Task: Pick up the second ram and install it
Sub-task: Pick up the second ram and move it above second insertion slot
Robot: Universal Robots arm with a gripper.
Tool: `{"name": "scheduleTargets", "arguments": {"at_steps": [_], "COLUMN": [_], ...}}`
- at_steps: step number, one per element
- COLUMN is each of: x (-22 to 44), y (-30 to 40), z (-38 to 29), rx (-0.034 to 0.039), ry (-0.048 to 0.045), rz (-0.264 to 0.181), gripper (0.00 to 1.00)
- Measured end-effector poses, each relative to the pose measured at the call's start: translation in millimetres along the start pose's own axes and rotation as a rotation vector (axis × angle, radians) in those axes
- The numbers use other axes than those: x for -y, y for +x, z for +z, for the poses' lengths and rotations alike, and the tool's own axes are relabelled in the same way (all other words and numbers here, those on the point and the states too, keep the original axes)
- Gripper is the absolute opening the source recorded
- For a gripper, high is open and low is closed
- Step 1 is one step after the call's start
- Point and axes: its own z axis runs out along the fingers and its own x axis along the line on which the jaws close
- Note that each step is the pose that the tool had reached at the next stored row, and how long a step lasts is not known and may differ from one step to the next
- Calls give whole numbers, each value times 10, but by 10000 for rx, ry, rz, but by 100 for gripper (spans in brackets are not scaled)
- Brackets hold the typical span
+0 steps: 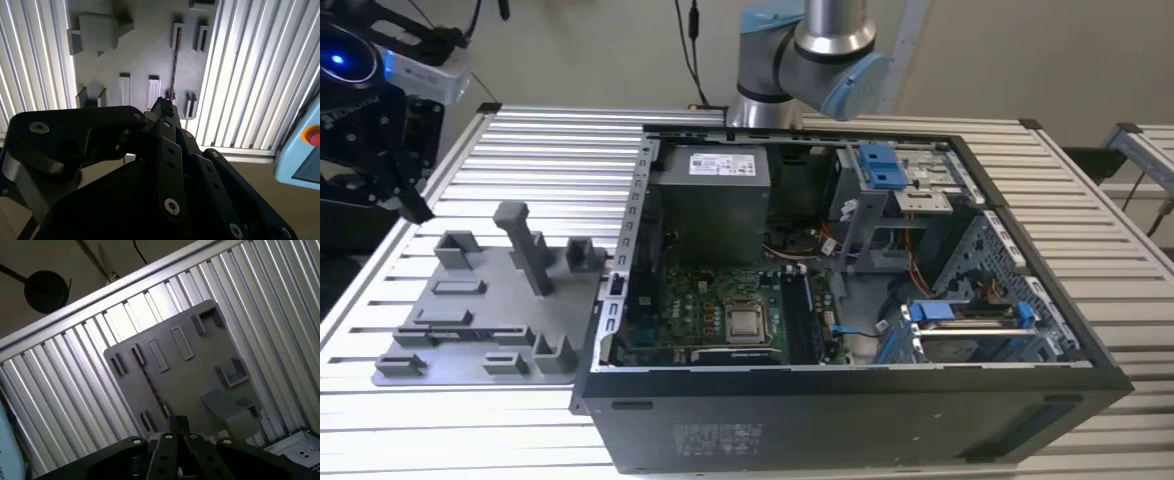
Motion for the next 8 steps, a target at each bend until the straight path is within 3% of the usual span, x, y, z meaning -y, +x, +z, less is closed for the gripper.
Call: {"name": "scheduleTargets", "arguments": {"at_steps": [8], "x": [-22], "y": [10], "z": [11], "rx": [1], "ry": [-19], "rz": [-801], "gripper": [11]}}
